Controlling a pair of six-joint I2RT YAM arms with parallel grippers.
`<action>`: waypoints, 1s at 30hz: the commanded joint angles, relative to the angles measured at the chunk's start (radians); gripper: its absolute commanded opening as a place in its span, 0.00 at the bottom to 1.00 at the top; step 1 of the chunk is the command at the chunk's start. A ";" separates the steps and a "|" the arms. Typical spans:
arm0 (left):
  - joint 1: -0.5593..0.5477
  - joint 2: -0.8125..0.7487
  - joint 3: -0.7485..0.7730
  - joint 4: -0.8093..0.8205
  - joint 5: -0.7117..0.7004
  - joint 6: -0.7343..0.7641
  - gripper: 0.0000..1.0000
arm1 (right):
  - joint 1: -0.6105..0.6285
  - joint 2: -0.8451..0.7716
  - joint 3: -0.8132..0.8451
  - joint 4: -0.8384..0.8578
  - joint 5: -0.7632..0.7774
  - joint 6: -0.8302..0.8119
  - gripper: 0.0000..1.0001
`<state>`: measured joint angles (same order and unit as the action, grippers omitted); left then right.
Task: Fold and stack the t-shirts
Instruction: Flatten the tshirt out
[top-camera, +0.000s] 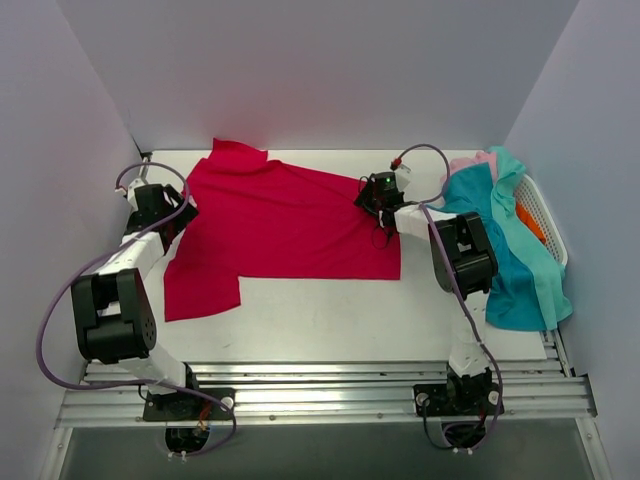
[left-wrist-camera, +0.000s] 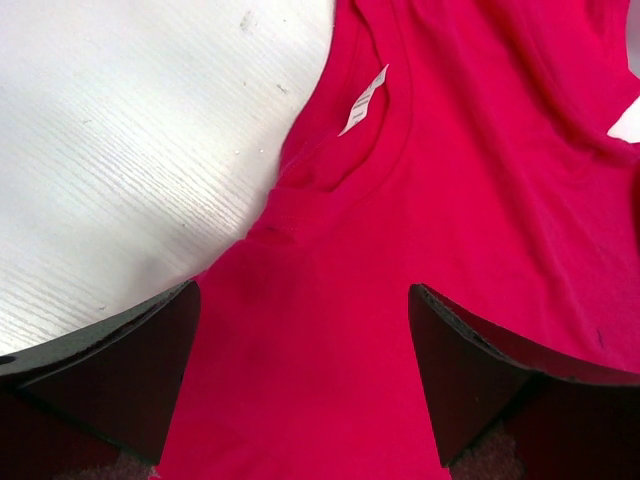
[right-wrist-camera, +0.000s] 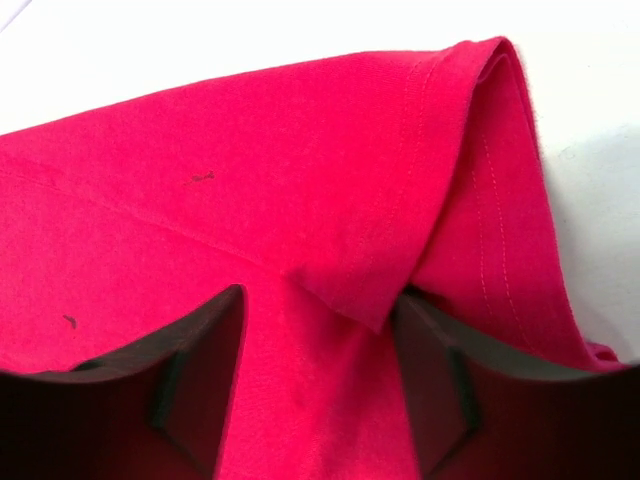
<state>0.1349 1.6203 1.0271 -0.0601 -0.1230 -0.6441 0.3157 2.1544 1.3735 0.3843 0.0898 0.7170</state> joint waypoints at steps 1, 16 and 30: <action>0.006 0.013 0.004 0.078 0.003 0.001 0.94 | 0.006 0.008 0.039 -0.030 0.011 -0.005 0.52; 0.005 0.027 0.004 0.085 0.000 0.000 0.94 | 0.006 0.024 0.055 -0.039 0.018 -0.013 0.00; 0.003 0.027 0.008 0.083 0.002 0.004 0.94 | -0.104 0.215 0.409 -0.185 0.080 -0.040 0.00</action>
<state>0.1349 1.6501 1.0260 -0.0231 -0.1234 -0.6441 0.2634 2.3062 1.6669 0.2783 0.1104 0.6968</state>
